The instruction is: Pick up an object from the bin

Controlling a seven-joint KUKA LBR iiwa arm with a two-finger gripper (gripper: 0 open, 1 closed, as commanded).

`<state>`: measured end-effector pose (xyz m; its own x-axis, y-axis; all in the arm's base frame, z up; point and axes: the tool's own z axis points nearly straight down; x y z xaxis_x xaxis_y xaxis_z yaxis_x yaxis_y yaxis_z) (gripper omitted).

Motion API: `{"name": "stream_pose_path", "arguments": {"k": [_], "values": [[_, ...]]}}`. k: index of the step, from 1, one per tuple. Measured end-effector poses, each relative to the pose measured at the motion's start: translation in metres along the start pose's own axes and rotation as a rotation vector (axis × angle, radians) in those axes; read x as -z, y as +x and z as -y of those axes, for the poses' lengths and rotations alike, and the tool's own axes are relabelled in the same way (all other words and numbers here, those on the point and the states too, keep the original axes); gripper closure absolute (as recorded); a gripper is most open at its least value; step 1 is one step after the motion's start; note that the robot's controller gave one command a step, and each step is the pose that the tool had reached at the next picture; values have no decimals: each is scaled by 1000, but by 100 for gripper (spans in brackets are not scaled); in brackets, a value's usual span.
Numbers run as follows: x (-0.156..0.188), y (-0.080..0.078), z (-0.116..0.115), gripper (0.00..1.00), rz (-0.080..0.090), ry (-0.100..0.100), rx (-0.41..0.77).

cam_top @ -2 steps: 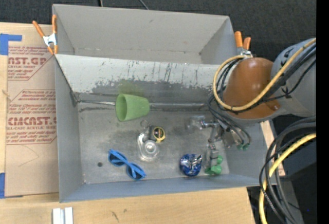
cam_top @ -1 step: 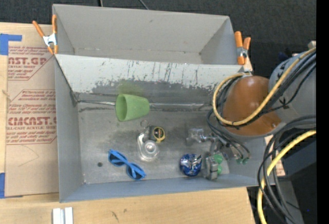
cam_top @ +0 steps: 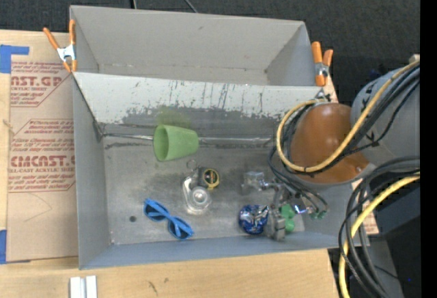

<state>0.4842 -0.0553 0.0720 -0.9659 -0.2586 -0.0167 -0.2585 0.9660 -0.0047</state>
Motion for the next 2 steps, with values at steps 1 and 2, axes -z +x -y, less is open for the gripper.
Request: {"name": "stream_pose_path", "arguments": {"k": [1, 2], "values": [[0, 1, 0, 100, -2, -1, -2], [132, -17, 18, 100, -7, -1, -12]]}}
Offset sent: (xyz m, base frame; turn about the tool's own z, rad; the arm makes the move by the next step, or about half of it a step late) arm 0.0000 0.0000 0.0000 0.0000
